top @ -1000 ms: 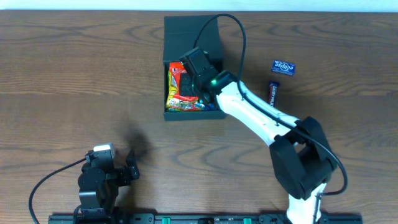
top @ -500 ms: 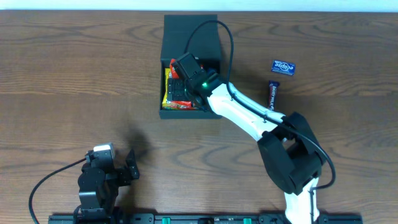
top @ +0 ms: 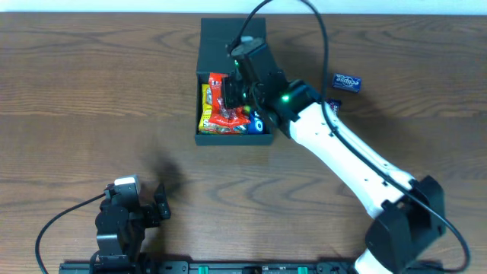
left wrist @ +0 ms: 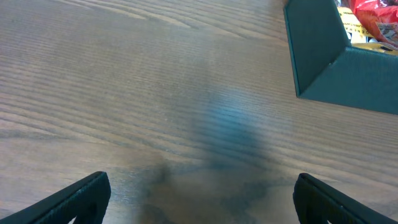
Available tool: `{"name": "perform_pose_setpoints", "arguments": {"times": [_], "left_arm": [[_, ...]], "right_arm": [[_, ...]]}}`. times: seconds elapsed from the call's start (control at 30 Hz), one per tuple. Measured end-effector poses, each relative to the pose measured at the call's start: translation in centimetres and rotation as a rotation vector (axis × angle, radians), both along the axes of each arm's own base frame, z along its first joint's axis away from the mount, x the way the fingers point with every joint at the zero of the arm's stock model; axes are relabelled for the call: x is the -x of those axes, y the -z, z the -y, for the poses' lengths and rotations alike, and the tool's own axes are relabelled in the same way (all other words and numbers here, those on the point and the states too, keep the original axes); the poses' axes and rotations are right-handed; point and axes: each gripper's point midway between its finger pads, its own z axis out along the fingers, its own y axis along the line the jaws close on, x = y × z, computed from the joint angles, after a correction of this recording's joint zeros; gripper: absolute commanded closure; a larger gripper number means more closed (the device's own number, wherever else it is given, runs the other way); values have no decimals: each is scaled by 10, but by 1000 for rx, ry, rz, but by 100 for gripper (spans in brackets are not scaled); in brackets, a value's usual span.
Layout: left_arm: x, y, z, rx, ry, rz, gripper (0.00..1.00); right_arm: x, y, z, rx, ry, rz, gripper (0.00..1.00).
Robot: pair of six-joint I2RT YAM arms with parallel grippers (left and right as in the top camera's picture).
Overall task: Pack container
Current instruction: 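Press the red bag down into the box and release it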
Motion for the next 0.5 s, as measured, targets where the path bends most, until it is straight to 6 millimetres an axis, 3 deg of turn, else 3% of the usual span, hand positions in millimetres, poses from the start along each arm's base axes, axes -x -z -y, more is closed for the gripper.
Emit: {"name": "perform_pose_setpoints", "arguments": {"times": [0.13, 0.23, 0.33, 0.5], "left_arm": [[0, 0, 0, 0, 0, 0, 5], [0, 0, 0, 0, 0, 0, 5], [0, 0, 0, 0, 0, 0, 5], [0, 0, 0, 0, 0, 0, 5]], "right_arm": [[4, 75, 7, 140, 1, -143, 99], [4, 105, 9, 181, 1, -191, 98], [2, 112, 6, 182, -2, -191, 99], [-6, 104, -9, 129, -63, -138, 98]]}}
